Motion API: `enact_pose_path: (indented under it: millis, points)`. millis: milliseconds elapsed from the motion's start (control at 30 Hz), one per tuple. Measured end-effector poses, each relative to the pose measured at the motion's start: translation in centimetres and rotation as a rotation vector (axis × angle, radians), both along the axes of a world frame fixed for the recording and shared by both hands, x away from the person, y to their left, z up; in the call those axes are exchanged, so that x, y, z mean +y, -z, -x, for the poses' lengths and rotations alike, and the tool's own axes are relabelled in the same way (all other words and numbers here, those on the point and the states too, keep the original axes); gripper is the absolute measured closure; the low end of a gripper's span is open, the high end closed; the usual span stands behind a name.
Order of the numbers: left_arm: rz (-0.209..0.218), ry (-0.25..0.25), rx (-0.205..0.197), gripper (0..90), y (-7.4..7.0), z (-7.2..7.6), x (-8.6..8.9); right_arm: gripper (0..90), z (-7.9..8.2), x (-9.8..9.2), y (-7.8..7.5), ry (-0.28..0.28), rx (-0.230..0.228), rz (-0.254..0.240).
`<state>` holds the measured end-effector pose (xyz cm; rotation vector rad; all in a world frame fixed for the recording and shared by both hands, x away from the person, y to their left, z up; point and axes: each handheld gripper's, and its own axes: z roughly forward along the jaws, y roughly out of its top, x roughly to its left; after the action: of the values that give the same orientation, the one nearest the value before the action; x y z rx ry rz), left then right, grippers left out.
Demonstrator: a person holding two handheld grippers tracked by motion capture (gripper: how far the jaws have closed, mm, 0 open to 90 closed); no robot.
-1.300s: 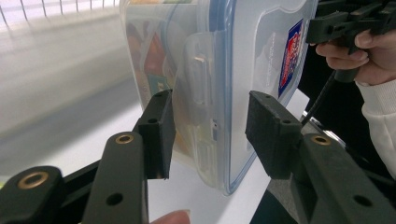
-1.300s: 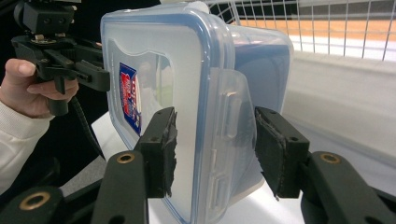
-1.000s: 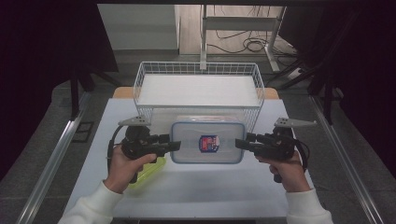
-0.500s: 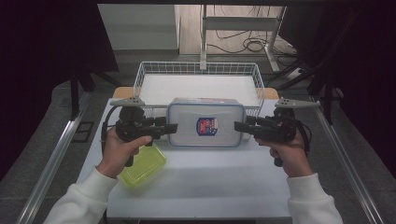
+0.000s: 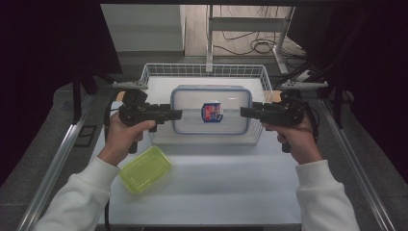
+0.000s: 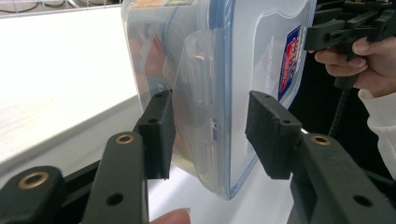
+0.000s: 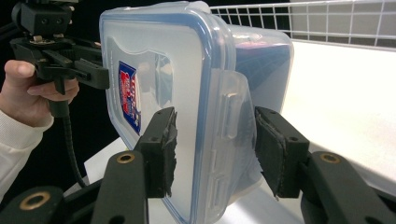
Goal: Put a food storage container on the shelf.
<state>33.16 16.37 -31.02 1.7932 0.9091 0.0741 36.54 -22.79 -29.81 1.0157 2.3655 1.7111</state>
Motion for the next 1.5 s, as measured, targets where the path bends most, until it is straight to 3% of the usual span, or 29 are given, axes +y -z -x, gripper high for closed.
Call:
enact_pose_path:
  millis: [400,600,1167,1500]
  points:
    - [0.006,-0.001,-0.003,52.7,-1.6,-3.3,0.8,50.7,-3.2,0.7,-1.3,0.006,0.019,-0.012]
    - [0.016,-0.010,0.020,52.7,-1.8,-4.7,0.9,50.6,-4.7,0.9,-1.8,0.010,0.044,-0.008]
    - [0.025,-0.036,0.092,52.3,-0.2,-7.7,1.2,49.6,-8.6,1.6,-0.9,0.023,0.127,0.007]
    - [0.070,-0.048,0.121,51.7,0.1,-8.7,1.5,49.4,-9.5,1.6,-0.5,0.045,0.159,-0.026]
